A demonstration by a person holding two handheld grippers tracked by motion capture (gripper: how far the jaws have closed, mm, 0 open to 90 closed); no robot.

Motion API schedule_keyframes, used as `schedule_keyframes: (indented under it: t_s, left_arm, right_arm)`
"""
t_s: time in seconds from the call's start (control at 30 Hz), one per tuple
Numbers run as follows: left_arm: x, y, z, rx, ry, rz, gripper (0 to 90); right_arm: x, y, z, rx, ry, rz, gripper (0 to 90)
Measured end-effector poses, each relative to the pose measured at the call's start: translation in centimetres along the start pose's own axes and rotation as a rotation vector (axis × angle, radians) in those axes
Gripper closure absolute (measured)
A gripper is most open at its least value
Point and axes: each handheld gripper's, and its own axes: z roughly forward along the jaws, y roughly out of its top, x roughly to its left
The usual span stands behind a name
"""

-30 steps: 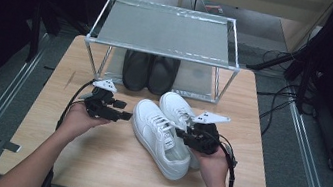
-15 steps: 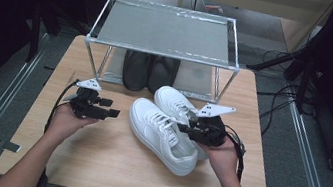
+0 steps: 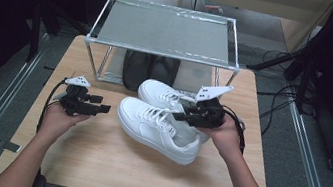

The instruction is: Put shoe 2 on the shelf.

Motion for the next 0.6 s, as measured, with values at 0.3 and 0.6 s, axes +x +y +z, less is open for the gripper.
schedule_keyframes:
  t_s: [0.3, 0.6]
  left_arm:
    - [0.3, -0.2, 0.0, 0.013, 0.015, 0.002, 40.5]
    - [0.3, -0.2, 0.0, 0.021, 0.015, 0.008, 40.6]
  right_arm:
    - [-1.1, 3.8, -1.4, -0.03, 0.055, -0.055, 76.0]
    - [-0.8, 8.1, -2.3, -0.055, 0.11, -0.104, 75.9]
